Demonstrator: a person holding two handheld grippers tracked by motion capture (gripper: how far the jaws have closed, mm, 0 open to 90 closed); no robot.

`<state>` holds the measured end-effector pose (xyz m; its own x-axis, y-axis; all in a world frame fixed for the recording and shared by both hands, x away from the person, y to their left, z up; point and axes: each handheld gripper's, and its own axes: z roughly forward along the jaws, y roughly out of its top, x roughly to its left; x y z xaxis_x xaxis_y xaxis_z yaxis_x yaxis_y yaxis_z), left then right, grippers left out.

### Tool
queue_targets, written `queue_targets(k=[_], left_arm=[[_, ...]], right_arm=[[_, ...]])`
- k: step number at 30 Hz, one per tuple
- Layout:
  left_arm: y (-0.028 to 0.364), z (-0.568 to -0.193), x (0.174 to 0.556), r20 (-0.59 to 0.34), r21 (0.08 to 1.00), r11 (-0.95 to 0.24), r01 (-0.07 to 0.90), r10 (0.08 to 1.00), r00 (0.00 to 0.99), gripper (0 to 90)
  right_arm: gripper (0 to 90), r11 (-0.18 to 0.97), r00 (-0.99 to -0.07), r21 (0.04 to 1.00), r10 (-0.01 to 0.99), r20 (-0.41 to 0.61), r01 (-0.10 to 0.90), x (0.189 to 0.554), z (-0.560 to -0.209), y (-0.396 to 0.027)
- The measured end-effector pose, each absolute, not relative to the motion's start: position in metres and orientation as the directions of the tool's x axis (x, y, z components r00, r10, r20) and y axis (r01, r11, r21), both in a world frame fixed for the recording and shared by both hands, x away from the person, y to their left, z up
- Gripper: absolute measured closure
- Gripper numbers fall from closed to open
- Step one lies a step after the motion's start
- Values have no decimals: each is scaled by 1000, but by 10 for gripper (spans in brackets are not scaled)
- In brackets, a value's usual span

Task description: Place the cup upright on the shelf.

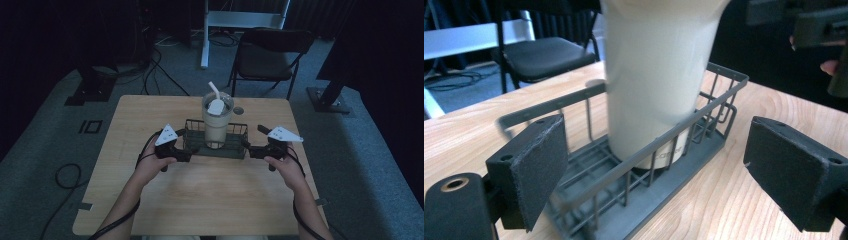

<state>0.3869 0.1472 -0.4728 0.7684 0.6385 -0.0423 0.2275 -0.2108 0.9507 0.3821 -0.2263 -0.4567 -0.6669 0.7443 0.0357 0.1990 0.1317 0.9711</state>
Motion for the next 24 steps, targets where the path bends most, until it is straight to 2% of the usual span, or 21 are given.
queue_targets(k=[7, 10, 24], left_arm=[[174, -475, 375, -53, 951, -188, 244, 681, 730, 111], [186, -478, 369, -29, 944, -215, 249, 701, 712, 111], [236, -501, 338, -72, 929, -170, 328, 789, 611, 111]], right_arm=[[93, 124, -635, 970, 772, 39, 210, 371, -464, -236], [94, 127, -620, 967, 783, 37, 219, 367, -468, -240], [94, 107, -556, 962, 829, 54, 252, 346, -488, -268]])
